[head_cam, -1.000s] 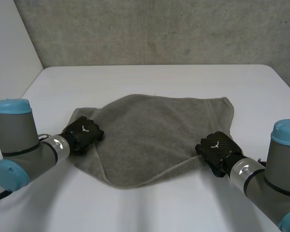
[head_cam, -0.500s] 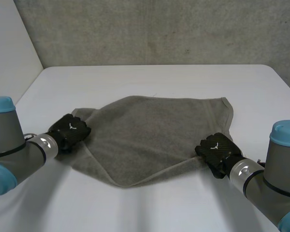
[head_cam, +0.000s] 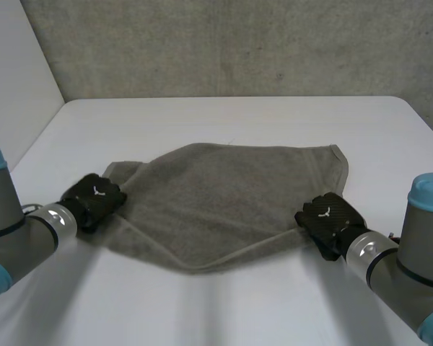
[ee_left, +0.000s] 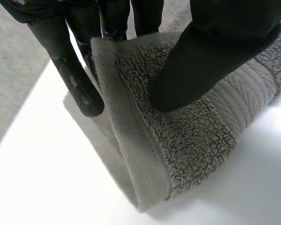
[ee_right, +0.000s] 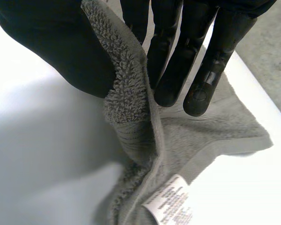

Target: Fold the laundry

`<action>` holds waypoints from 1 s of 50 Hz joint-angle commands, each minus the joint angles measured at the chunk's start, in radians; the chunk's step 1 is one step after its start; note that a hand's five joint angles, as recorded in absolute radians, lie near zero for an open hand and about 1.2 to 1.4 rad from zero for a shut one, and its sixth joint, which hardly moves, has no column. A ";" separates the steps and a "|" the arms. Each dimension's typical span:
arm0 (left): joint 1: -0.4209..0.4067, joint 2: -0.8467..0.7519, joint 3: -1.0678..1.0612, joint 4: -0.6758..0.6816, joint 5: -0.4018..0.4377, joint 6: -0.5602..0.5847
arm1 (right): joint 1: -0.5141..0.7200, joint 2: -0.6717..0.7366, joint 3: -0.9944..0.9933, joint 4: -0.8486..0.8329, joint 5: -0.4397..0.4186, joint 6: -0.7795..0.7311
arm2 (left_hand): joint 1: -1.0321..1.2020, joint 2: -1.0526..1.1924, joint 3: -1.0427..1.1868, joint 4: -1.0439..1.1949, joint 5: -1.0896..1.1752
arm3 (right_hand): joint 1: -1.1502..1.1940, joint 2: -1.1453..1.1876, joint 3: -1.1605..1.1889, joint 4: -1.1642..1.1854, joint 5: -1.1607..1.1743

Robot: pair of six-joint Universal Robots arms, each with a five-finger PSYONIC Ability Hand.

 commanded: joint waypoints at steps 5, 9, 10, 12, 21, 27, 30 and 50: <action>-0.027 0.422 -0.009 -0.030 -0.105 -0.243 | -0.023 -0.267 -0.243 0.403 0.005 0.000 | 0.233 0.189 0.190 0.190 0.204 | 0.422 0.232 0.231 0.224 0.238; -0.027 0.614 0.038 -0.123 -0.134 -0.364 | -0.058 -0.315 -0.490 0.680 -0.021 -0.005 | 0.233 0.189 0.190 0.190 0.204 | 0.422 0.232 0.231 0.224 0.238; -0.027 0.615 0.038 -0.123 -0.134 -0.364 | -0.083 -0.337 -0.562 0.744 -0.030 -0.011 | 0.233 0.189 0.190 0.190 0.204 | 0.422 0.232 0.231 0.224 0.238; -0.015 0.676 0.061 -0.215 -0.136 -0.373 | -0.095 -0.355 -0.608 0.791 -0.046 -0.023 | 0.233 0.189 0.190 0.190 0.204 | 0.422 0.232 0.231 0.224 0.238; -0.041 0.637 0.019 -0.275 -0.142 -0.384 | -0.118 -0.303 -0.532 0.822 -0.093 -0.163 | 0.233 0.189 0.190 0.190 0.204 | 0.422 0.232 0.231 0.224 0.238; -0.041 0.377 0.018 -0.228 -0.165 -0.382 | -0.112 -0.122 -0.503 0.823 -0.064 -0.241 | 0.233 0.189 0.190 0.190 0.204 | 0.422 0.232 0.231 0.224 0.238; -0.045 0.238 0.075 -0.179 -0.217 -0.379 | -0.104 -0.039 -0.549 0.803 -0.033 -0.244 | 0.233 0.189 0.190 0.190 0.204 | 0.422 0.232 0.231 0.224 0.238; -0.174 -0.115 1.086 0.153 -0.406 -0.598 | 0.051 0.036 -0.923 -0.114 0.214 -0.177 | 0.233 0.189 0.190 0.190 0.204 | 0.422 0.232 0.231 0.224 0.238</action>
